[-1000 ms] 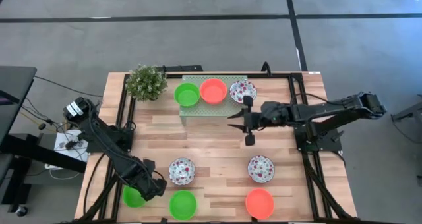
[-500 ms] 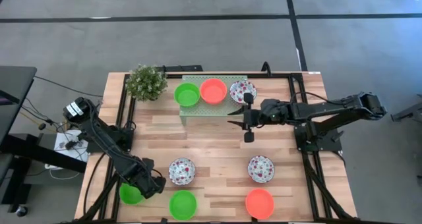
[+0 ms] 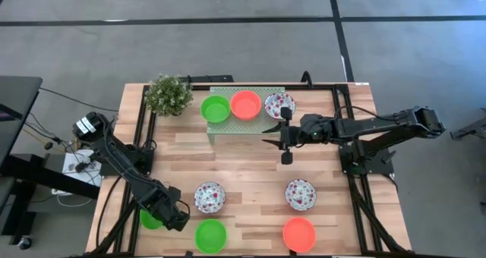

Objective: Pick & Place Mini bowls
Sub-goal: Stack the green bowl on the green bowl on the shelf

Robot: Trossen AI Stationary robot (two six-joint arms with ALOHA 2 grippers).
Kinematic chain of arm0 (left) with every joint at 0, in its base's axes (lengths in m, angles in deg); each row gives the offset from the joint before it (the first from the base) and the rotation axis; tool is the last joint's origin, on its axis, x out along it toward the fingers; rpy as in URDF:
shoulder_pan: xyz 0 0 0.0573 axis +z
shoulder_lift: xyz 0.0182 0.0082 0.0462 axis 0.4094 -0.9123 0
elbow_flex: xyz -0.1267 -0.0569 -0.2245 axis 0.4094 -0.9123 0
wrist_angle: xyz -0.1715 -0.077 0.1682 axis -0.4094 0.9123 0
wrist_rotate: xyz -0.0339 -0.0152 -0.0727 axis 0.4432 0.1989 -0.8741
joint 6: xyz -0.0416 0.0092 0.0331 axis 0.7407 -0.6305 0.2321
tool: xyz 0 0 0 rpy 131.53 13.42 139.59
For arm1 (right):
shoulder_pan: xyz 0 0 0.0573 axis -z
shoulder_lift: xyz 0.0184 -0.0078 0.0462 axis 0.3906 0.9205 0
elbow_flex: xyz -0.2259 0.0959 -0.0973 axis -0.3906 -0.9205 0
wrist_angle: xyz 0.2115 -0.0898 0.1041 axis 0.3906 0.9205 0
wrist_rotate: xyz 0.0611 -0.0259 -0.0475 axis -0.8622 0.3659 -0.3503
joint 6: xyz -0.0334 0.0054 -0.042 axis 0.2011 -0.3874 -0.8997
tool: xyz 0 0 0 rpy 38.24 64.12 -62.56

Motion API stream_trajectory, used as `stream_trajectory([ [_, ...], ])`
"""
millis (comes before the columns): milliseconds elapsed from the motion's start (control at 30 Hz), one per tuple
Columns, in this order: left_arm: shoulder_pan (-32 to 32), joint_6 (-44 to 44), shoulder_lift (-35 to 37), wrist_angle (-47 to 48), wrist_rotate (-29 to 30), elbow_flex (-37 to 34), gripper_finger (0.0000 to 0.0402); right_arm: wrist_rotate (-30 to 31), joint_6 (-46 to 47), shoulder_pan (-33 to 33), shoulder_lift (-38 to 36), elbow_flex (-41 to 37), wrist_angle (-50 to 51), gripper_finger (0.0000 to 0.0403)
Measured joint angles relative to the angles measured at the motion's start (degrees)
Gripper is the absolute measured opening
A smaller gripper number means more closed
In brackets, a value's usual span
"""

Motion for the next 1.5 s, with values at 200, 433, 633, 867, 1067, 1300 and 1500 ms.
stream_trajectory([
  [200,0.1,-5.8,0.2,-0.2,3.8,4.1,0.0007,0.0,0.0,0.0,0.0,0.0,0.0,0.0113],
  [433,1.8,-15.1,5.3,1.1,15.7,5.7,0.0006,0.0,0.0,0.0,0.0,0.0,0.0,0.0113],
  [633,4.8,-22.7,10.7,4.3,17.6,5.8,0.0005,0.0,0.2,0.0,0.0,0.0,0.0,0.0113],
  [867,9.4,-45.8,16.3,4.3,26.4,5.8,0.0005,0.0,5.9,0.0,0.0,0.0,0.0,0.0113],
  [1067,14.4,-66.1,21.5,3.3,36.7,5.8,0.0005,0.0,11.0,0.0,0.0,0.0,1.0,0.0113],
  [1300,21.7,-99.5,24.0,-4.9,38.6,6.9,0.0006,0.0,13.6,0.0,0.0,-0.6,3.7,0.0113],
  [1500,30.5,-120.5,21.8,-5.7,39.8,14.8,0.0011,0.1,13.6,-0.9,1.3,-0.7,5.2,0.0113],
])
